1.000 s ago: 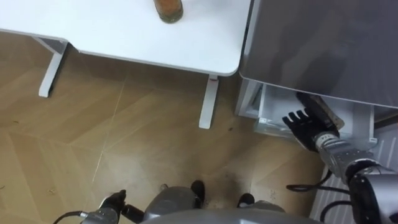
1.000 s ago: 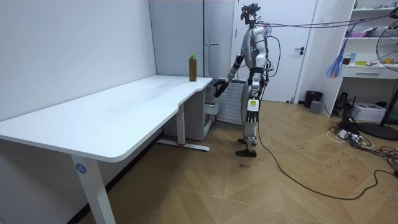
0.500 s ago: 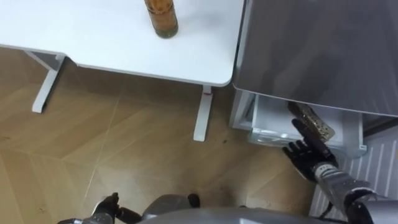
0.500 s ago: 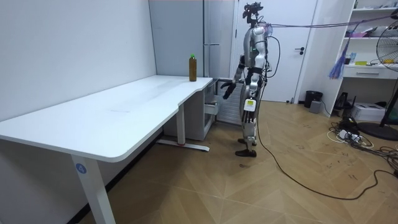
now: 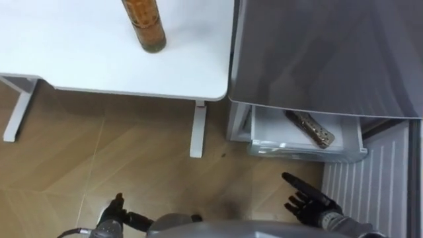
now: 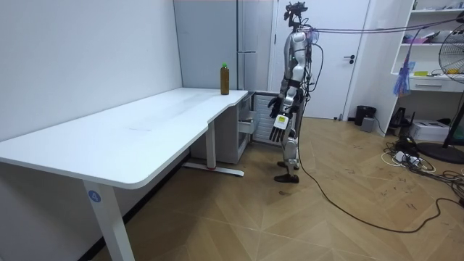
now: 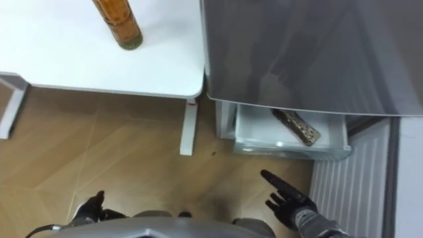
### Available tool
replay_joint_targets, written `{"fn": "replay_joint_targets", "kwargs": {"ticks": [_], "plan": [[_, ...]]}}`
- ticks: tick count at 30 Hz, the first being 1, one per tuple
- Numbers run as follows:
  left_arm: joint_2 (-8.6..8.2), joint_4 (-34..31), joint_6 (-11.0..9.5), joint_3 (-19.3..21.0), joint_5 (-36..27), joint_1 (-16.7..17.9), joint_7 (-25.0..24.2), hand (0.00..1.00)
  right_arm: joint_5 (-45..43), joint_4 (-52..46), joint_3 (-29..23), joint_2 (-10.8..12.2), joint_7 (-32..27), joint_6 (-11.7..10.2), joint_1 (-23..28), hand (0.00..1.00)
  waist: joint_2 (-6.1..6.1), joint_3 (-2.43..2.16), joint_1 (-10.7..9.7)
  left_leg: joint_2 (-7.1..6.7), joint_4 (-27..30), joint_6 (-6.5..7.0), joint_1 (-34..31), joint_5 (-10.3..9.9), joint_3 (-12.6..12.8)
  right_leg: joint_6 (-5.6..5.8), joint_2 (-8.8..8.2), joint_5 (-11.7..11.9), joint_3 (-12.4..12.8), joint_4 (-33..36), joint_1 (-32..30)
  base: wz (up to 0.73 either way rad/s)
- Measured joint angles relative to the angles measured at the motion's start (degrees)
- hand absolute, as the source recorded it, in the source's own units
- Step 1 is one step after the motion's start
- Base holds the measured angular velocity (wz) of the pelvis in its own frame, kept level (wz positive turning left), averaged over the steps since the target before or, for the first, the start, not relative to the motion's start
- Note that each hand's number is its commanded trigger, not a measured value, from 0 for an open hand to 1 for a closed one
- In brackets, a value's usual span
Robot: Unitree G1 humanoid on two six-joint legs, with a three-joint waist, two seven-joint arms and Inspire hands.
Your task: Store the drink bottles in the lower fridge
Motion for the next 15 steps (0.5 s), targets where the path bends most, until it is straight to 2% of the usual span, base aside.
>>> {"fn": "replay_joint_targets", "kwargs": {"ticks": [1, 8, 11, 15], "plan": [[0.00, 0.02, 0.01, 0.50, 0.15, 0.08, -0.07, 0.00, -2.38, -0.31, 0.27, 0.02, -0.04, 0.00, 0.04, 0.00, -0.01, 0.01, 0.02, 0.41, 0.12, -0.01, 0.08, -0.18, 0.02, -0.02, 0.14, 0.01, 0.33, 0.00, -0.04, -0.16], [-0.18, -0.11, 0.09, 1.33, 0.45, 0.96, -0.27, 0.00, -21.06, -1.56, 1.22, 0.00, -1.81, -1.51, 0.42, 0.00, 0.24, -0.05, -1.68, 0.38, 0.49, -0.19, 0.85, -0.30, 0.00, -0.20, 0.47, 0.13, 0.45, -0.05, 0.90, -0.02], [-0.22, -0.08, -0.06, 1.42, 1.60, 0.82, -0.26, 0.00, -29.39, -1.64, 3.77, 0.00, -1.92, -2.17, 0.49, 0.00, 0.25, -0.09, -1.39, 0.44, 0.42, -0.28, 1.79, -0.36, 0.19, -0.21, 0.63, 0.13, 1.37, -0.09, 1.44, -0.05], [-0.23, -0.08, -0.29, 1.86, 1.59, 0.84, -0.26, 0.00, -34.34, -1.86, 4.85, 0.00, -1.90, -2.59, 0.98, 0.00, 0.24, -0.08, -1.25, 0.45, 0.06, -0.33, 2.69, -0.50, 0.60, -0.21, 0.73, 0.13, 2.00, -0.13, 2.01, -0.12]]}}
